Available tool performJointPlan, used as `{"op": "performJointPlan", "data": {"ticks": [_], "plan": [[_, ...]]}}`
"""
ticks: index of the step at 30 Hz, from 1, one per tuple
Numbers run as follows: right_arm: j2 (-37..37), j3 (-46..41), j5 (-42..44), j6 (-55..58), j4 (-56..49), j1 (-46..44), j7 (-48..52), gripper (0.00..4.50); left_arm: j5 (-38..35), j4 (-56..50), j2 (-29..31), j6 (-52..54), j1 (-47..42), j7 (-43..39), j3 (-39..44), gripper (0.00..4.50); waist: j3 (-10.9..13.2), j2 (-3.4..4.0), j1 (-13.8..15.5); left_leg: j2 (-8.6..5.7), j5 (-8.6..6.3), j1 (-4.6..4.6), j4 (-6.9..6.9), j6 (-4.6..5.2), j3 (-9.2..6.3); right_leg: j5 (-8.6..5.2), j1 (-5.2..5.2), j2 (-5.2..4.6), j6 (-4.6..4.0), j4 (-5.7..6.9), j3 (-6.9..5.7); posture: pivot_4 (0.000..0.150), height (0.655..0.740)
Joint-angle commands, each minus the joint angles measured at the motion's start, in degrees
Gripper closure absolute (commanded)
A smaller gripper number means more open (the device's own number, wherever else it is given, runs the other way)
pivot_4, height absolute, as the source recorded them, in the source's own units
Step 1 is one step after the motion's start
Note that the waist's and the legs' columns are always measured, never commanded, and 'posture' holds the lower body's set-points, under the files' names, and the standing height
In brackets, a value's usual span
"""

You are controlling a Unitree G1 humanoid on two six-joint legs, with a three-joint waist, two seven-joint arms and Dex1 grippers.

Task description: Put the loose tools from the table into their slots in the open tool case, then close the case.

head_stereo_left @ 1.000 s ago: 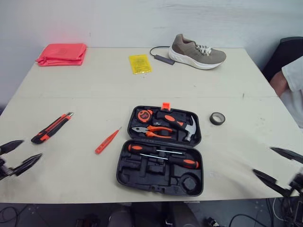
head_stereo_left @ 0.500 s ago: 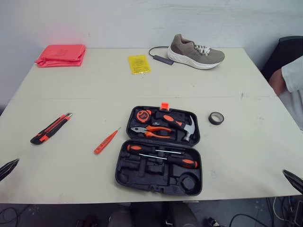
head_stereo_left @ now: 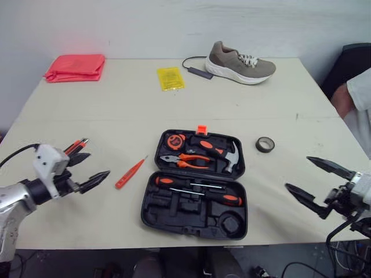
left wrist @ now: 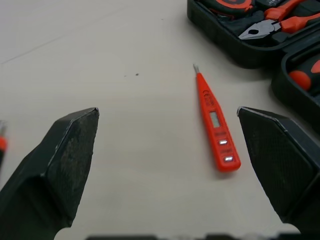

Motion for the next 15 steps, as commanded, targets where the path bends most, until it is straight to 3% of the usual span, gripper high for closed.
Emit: {"op": "performJointPlan", "data": {"ticks": [1, 15], "plan": [[1.55, 3.58, 1.08, 0.66, -6.60, -0.50, -1.40, 0.03, 0.74, -4.97, -0.72, 4.90, -0.41, 3.46, -3.34, 0.00, 0.00, 0.00, 0.10, 0.00, 0.01, -0.02, 0.00, -0.02, 0.00, -0.01, -0.04, 0.02, -0.01, 0.00, 0.00, 0.150, 0.7400], [2.77, 9.42, 1.67, 0.40, -10.81, -0.33, 0.30, 0.03, 8.31, -6.10, -4.40, 13.42, -5.57, 12.56, -15.05, 0.00, 0.00, -0.06, 0.49, -0.12, 0.03, -0.05, 0.18, 0.08, -0.09, 0.02, 0.01, -0.03, 0.03, 0.05, 0.03, 0.150, 0.7400]]}}
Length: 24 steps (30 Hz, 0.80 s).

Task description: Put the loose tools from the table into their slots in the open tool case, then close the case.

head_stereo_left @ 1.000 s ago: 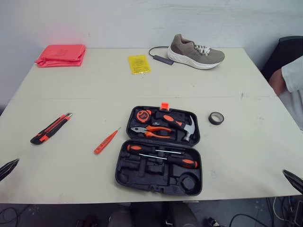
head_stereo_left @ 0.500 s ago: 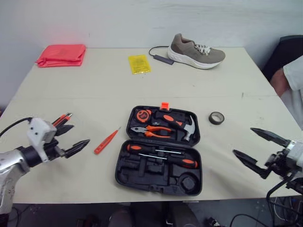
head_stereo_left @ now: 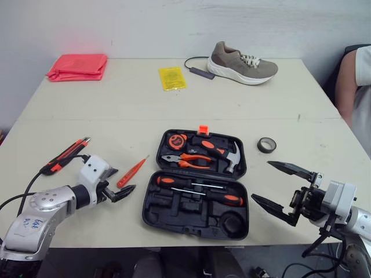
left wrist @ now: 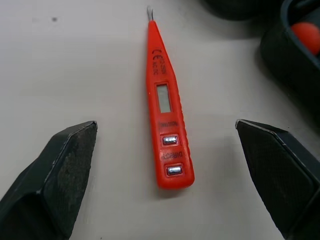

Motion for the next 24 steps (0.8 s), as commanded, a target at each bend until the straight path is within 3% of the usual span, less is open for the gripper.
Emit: {"op": "performJointPlan", "data": {"ticks": [1, 9, 10, 14, 18, 19, 24], "plan": [[0.04, 0.16, 0.96, 0.22, -2.77, 0.34, -0.43, 0.03, 1.43, -0.23, -1.44, 1.09, -1.75, 1.49, -1.61, 0.00, 0.00, 0.00, 0.04, -0.01, 0.00, 0.01, 0.00, 0.01, 0.00, 0.00, 0.01, -0.01, 0.00, 0.01, 0.00, 0.150, 0.7400], [0.28, 0.30, -0.02, 0.73, -3.54, 1.48, -1.96, 0.03, 3.75, -0.04, -3.71, 5.82, -6.34, 3.52, -6.45, 0.00, -0.01, 0.01, 1.34, -0.22, 0.03, 0.02, 0.14, 0.07, -0.03, 0.00, 0.02, -0.07, 0.01, 0.16, 0.01, 0.150, 0.7400], [0.30, 0.33, -0.12, 0.67, -3.58, 1.68, -2.07, 0.00, 3.79, -0.11, -3.93, 6.26, -6.76, 3.54, -6.74, 0.58, -0.01, 0.01, 1.43, -0.22, 0.04, 0.02, 0.14, 0.07, -0.03, 0.00, 0.02, -0.08, 0.00, 0.17, 0.01, 0.150, 0.7400], [0.47, 0.27, -0.51, 0.59, -3.53, 2.17, -3.05, 0.00, 4.02, -0.34, -4.47, 8.23, -8.80, 3.41, -8.28, 2.06, -0.01, 0.02, 1.48, -0.22, 0.04, 0.02, 0.14, 0.10, -0.06, 0.00, 0.05, -0.11, 0.01, 0.18, 0.01, 0.150, 0.7400], [0.50, -0.25, -0.93, 0.51, -3.69, 3.29, -3.88, 0.00, 4.86, -0.71, -4.79, 7.79, -10.02, 3.80, -8.46, 3.93, -0.01, 0.02, 1.49, -0.28, 0.05, 0.01, 0.14, 0.12, -0.07, 0.01, 0.05, -0.10, 0.02, 0.18, 0.00, 0.150, 0.7400], [0.44, -0.46, -0.96, 0.38, -3.67, 3.68, -3.88, 0.00, 4.96, -0.65, -4.69, 6.85, -10.35, 3.41, -8.19, 4.19, -0.01, 0.02, 1.49, -0.32, 0.04, 0.01, 0.14, 0.12, -0.07, 0.01, 0.05, -0.10, 0.02, 0.18, 0.01, 0.150, 0.7400], [-0.48, -1.60, -0.92, -0.31, -2.62, 4.16, -3.17, 0.00, 4.07, 3.58, -3.66, -6.42, -14.63, -4.02, -4.66, 4.17, 0.01, -0.02, 1.45, -0.31, 0.06, -0.02, 0.15, 0.10, -0.08, 0.01, 0.03, -0.10, 0.01, 0.18, 0.00, 0.150, 0.7400]]}}
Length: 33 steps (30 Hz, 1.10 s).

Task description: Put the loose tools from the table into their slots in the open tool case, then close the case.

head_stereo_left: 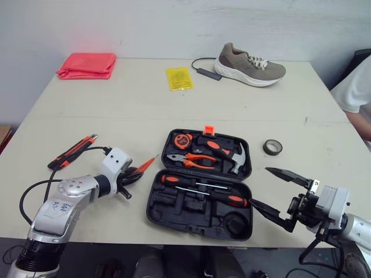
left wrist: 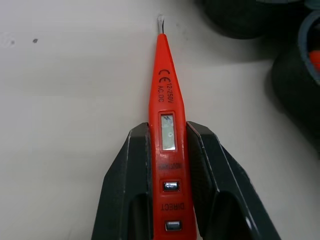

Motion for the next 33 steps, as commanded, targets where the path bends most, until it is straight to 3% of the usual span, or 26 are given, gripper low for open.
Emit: {"op": "performJointPlan", "data": {"ticks": [1, 7, 12, 20, 33], "plan": [[-0.98, -3.00, 0.63, -1.47, -0.81, -0.04, 0.62, 0.00, -1.52, 2.49, 2.55, -12.11, -5.37, -9.10, 3.56, 4.17, 0.01, -0.01, -0.02, -0.01, 0.01, 0.00, 0.03, -0.01, 0.00, 0.00, 0.00, 0.02, 0.00, 0.01, -0.01, 0.150, 0.7400], [-1.29, -5.11, 1.06, -2.40, 0.46, 2.14, 2.76, 0.00, -5.06, 1.52, 8.69, -22.24, -10.73, -30.28, -1.41, 4.17, 0.02, 0.00, -0.06, -0.06, 0.01, -0.02, 0.02, -0.03, 0.08, -0.01, -0.02, 0.12, -0.01, -0.02, -0.06, 0.150, 0.7400], [-1.38, -5.82, 0.74, -3.44, 2.40, 2.55, 4.57, 0.00, -1.15, -1.71, 9.87, -24.16, -16.18, -38.28, -11.05, 4.17, 0.04, -0.03, -0.05, -0.16, 0.03, -0.04, 0.10, 0.08, 0.14, 0.02, -0.02, 0.29, 0.08, -0.01, 0.02, 0.150, 0.7400], [-0.77, -4.99, -0.03, -3.23, 0.75, 3.62, 3.72, 0.00, 12.24, -1.45, 8.12, -22.03, -21.88, -35.82, -22.69, 4.17, 0.04, -0.03, -0.15, -0.15, 0.04, -0.03, 0.10, 0.06, 0.10, 0.01, -0.03, 0.47, 0.11, -0.01, 0.20, 0.150, 0.7400], [-0.33, -6.45, 0.12, -4.55, -0.83, 7.83, 2.62, 0.00, 15.34, -3.51, 8.23, -16.90, -19.78, -36.35, -24.90, 4.17, 0.04, -0.03, 0.04, -0.13, 0.06, -0.03, 0.12, 0.06, -0.02, 0.00, -0.04, 0.50, 0.09, 0.01, 0.23, 0.150, 0.7400]]}}
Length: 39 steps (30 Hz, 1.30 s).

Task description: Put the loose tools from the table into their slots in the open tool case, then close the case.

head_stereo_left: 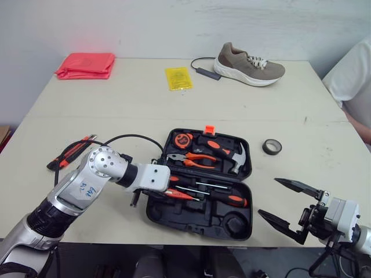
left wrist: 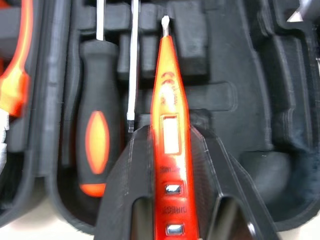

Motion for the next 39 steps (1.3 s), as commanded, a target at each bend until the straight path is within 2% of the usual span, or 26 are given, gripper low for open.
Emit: {"op": "performJointPlan", "data": {"ticks": [1, 6, 13, 22, 32, 39], "plan": [[0.57, -2.15, 0.72, -2.44, -0.53, 1.21, 0.67, 0.00, 0.13, -2.63, -1.00, 1.83, 0.42, 0.25, -0.71, 4.17, 0.00, 0.00, 0.03, 0.00, 0.00, 0.00, 0.00, 0.00, -0.01, 0.00, 0.00, 0.00, 0.00, 0.00, 0.00, 0.150, 0.7400], [1.31, -2.02, 0.64, -5.58, 2.86, 1.91, 2.67, 0.00, -0.70, -3.00, -3.21, 3.60, 0.40, 1.49, -0.11, 4.17, 0.00, 0.00, 0.21, -0.07, 0.01, 0.00, 0.03, 0.07, -0.02, 0.00, 0.04, -0.07, 0.01, 0.00, -0.02, 0.150, 0.7400], [1.44, -1.78, 0.66, -7.88, 5.26, 2.30, 3.61, 0.00, -1.44, -2.03, -1.47, 4.92, -0.96, -0.28, 1.88, 4.17, 0.00, 0.00, -0.01, -0.08, 0.03, 0.00, 0.02, 0.10, -0.03, 0.01, 0.04, -0.09, 0.02, 0.01, -0.01, 0.150, 0.7400], [0.53, -1.24, 0.63, -4.45, 0.06, 2.63, 0.07, 0.00, -6.12, -2.33, -2.27, 5.11, -2.42, -3.11, 3.46, 4.17, 0.00, 0.01, -0.04, -0.06, 0.05, 0.00, 0.02, 0.07, -0.03, 0.00, 0.03, -0.08, 0.02, 0.04, -0.01, 0.150, 0.7400], [-0.57, -1.36, 0.87, -0.21, -3.29, 1.61, -2.03, 0.00, 1.01, -1.84, -3.15, 5.44, -2.56, 0.16, -2.81, 4.17, 0.00, 0.00, -0.01, -0.07, 0.05, 0.00, 0.05, 0.07, -0.03, 0.01, 0.04, -0.07, 0.02, 0.03, 0.00, 0.150, 0.7400], [-0.71, -1.11, 0.53, 1.23, -4.12, 0.93, -2.40, 0.00, 2.56, -1.31, -4.69, 8.14, -3.70, 1.78, -4.40, 4.17, 0.00, 0.01, 0.01, -0.07, 0.05, 0.00, 0.06, 0.07, -0.04, 0.01, 0.04, -0.06, 0.02, 0.04, 0.00, 0.150, 0.7400]]}}
